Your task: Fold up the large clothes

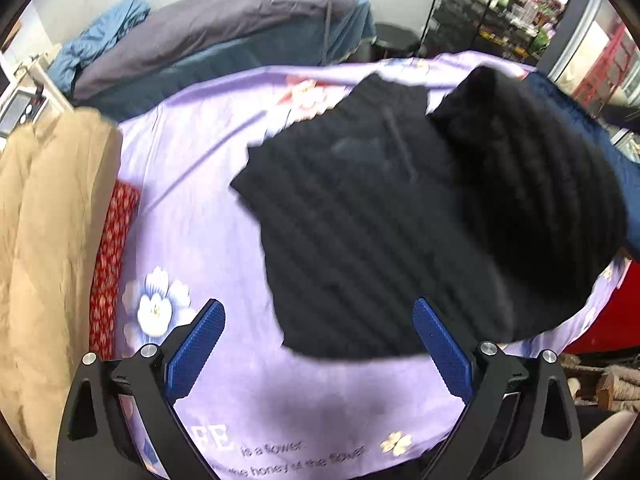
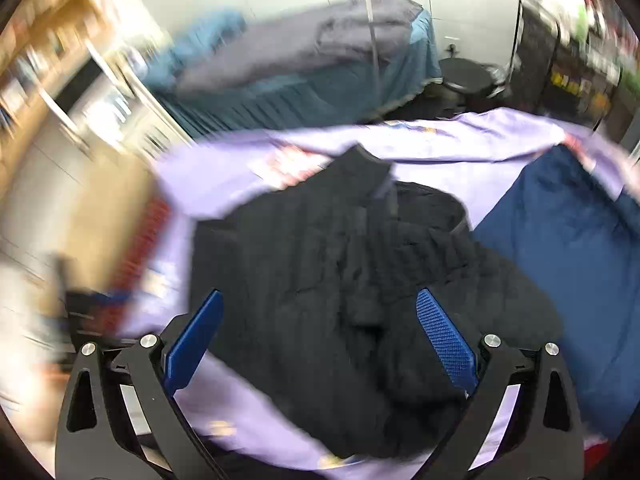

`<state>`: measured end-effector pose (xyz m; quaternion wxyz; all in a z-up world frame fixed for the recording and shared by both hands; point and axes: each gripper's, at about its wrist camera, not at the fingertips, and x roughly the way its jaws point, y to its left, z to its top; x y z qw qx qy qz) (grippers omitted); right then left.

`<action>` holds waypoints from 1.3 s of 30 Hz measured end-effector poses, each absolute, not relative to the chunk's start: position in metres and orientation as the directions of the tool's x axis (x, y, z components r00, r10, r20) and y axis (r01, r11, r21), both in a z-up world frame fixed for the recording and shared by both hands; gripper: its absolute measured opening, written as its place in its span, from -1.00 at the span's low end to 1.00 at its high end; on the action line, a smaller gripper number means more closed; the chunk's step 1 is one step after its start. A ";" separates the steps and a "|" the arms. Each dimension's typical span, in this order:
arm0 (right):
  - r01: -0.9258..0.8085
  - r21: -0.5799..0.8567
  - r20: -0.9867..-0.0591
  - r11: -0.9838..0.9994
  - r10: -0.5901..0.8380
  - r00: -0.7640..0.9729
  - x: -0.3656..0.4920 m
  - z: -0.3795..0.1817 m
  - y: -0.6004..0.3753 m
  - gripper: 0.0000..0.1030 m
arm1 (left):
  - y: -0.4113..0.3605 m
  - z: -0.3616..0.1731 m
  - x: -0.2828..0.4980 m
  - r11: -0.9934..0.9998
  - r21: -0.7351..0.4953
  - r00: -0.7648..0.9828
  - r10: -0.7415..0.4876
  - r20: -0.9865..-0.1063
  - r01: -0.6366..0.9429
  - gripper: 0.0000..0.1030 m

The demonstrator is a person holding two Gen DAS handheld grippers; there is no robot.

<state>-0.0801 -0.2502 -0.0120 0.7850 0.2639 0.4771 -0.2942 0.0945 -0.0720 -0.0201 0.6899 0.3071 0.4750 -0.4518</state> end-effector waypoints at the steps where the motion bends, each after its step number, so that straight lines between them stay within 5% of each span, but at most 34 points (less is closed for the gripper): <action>1: 0.728 0.099 -0.919 0.678 -0.218 0.328 -0.071 -0.022 -0.251 0.83 | -0.074 -0.018 0.088 0.400 -0.005 0.145 -0.343 -0.928 0.916 0.81; 3: 0.732 0.156 -0.923 0.663 -0.166 0.348 -0.064 -0.032 -0.251 0.63 | -0.073 -0.013 0.086 0.394 0.000 0.153 -0.357 -0.922 0.919 0.81; 6: 0.731 0.312 -0.884 0.607 -0.096 0.458 -0.082 -0.025 -0.255 0.63 | -0.064 -0.017 0.090 0.395 0.043 0.191 -0.342 -0.920 0.917 0.81; 15: 0.922 0.147 -0.915 0.357 -0.304 0.264 -0.175 -0.028 -0.343 0.64 | -0.069 -0.051 0.174 0.488 0.057 0.222 -0.286 -0.932 0.871 0.81; 28: 0.872 0.019 -0.989 0.489 -0.120 0.088 -0.155 -0.144 -0.374 0.65 | -0.168 -0.181 0.320 0.667 -0.330 -0.198 -0.268 -0.943 0.668 0.81; 29: 0.865 0.026 -0.988 0.501 -0.121 0.099 -0.155 -0.145 -0.370 0.58 | -0.179 -0.192 0.321 0.668 -0.353 -0.231 -0.267 -0.935 0.655 0.81; 31: 0.857 0.075 -0.982 0.510 -0.113 0.153 -0.157 -0.143 -0.357 0.07 | -0.193 -0.212 0.318 0.665 -0.378 -0.294 -0.242 -0.925 0.644 0.77; 33: 0.858 0.154 -0.971 0.491 -0.087 0.224 -0.164 -0.139 -0.346 -0.46 | -0.203 -0.221 0.306 0.655 -0.366 -0.296 -0.220 -0.929 0.661 0.56; 36: 0.839 0.194 -0.949 0.508 -0.121 0.292 -0.166 -0.116 -0.326 -0.65 | -0.212 -0.204 0.284 0.551 -0.329 -0.236 -0.234 -0.943 0.767 -0.16; 37: 0.828 0.199 -0.939 0.524 -0.139 0.314 -0.165 -0.106 -0.320 -0.67 | -0.213 -0.195 0.277 0.517 -0.325 -0.235 -0.233 -0.944 0.792 -0.57; 39: 0.810 0.206 -0.914 0.549 -0.186 0.359 -0.159 -0.077 -0.310 -0.73 | -0.212 -0.174 0.271 0.473 -0.358 -0.259 -0.264 -0.929 0.805 -0.71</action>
